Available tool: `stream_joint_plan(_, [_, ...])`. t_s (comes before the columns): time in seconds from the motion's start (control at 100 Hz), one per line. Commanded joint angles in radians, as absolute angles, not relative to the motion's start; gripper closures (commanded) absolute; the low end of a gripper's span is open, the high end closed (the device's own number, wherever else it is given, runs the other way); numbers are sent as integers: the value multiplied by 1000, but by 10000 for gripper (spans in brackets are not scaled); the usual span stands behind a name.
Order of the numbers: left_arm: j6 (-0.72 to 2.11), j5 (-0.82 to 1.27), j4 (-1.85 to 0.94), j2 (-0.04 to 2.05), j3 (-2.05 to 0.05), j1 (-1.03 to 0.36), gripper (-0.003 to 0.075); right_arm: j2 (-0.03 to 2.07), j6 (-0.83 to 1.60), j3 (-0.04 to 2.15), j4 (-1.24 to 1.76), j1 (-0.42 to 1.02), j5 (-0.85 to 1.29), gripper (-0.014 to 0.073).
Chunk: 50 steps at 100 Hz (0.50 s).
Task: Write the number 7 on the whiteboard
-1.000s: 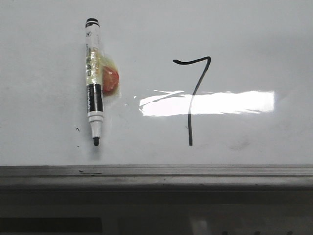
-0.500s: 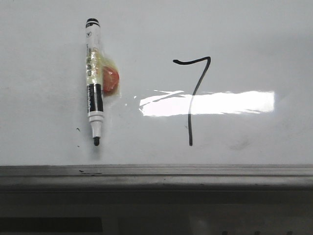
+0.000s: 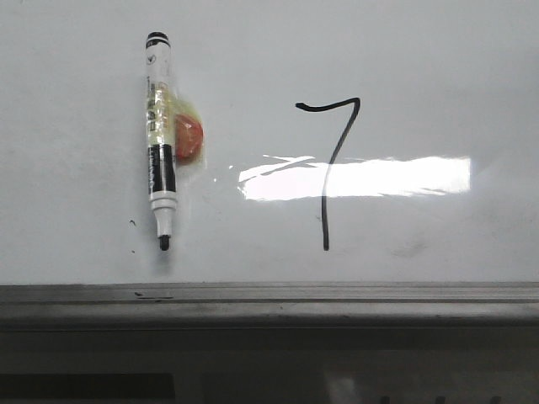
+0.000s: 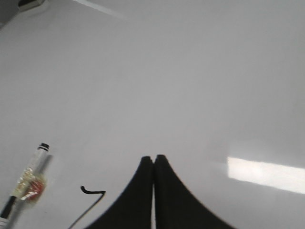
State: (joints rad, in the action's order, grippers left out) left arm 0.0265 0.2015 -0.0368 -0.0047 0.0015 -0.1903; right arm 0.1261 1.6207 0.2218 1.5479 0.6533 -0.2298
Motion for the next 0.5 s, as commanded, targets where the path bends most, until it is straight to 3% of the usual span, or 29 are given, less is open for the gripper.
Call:
stream_joint_plan(0.0, [16, 128, -37, -34, 23, -187, 741, 134, 1537, 217, 1376, 583, -190, 659])
stream_joint_plan(0.12, [16, 128, -37, -34, 23, -187, 741, 134, 1051, 169, 864, 451, -109, 659])
stream_joint_plan(0.29, [16, 128, -37, -34, 23, -187, 741, 134, 89, 149, 90, 233, 217, 659])
stream_joint_plan(0.37, [16, 128, -37, -34, 23, -187, 741, 132, -32, 147, -17, 149, 314, 659])
stream_joint_plan(0.49, [16, 128, -37, -34, 23, -187, 741, 93, -32, 106, -91, 62, 279, 659])
